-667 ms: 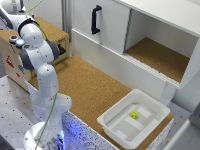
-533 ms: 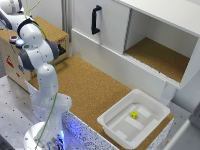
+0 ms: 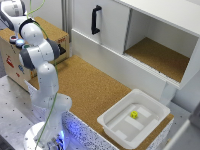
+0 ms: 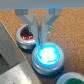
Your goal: Move the blue light switch to turn off the blue light
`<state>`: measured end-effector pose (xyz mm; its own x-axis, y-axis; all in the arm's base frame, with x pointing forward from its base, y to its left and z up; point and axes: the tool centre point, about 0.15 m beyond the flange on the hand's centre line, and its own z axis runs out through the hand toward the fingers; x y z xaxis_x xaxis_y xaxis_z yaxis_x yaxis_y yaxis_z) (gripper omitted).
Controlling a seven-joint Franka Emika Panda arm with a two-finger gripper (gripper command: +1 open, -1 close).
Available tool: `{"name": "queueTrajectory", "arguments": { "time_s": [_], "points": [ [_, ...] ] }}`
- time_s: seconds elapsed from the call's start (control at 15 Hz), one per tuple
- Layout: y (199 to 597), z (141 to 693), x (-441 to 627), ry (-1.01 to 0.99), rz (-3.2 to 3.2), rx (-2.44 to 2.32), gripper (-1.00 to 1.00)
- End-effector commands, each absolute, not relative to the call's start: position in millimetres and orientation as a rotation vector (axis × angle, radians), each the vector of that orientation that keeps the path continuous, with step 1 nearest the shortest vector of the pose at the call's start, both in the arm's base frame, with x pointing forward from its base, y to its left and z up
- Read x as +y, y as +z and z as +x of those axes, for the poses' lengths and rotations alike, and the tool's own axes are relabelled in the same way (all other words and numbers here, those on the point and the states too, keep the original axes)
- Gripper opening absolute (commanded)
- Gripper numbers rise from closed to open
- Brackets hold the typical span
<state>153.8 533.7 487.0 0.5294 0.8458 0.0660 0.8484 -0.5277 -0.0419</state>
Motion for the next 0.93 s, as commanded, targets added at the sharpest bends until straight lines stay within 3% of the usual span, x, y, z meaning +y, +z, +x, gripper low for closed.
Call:
{"name": "queueTrajectory", "arguments": {
  "time_s": [0.0,0.33,0.4,0.6,0.67,0.73,0.87],
  "points": [
    [456,157,522,-0.028,-2.681,-1.444,-1.0],
    [427,157,523,-0.104,-2.726,-1.448,-1.0],
    [437,154,528,-0.156,-2.738,-1.472,-1.0],
    [520,137,527,-0.402,-2.78,-1.512,-1.0],
    [543,140,525,-0.365,-2.764,-1.543,-1.0],
    [559,144,522,-0.325,-2.768,-1.557,1.0],
    [574,155,515,-0.233,-2.777,-1.578,1.0]
  ]
}}
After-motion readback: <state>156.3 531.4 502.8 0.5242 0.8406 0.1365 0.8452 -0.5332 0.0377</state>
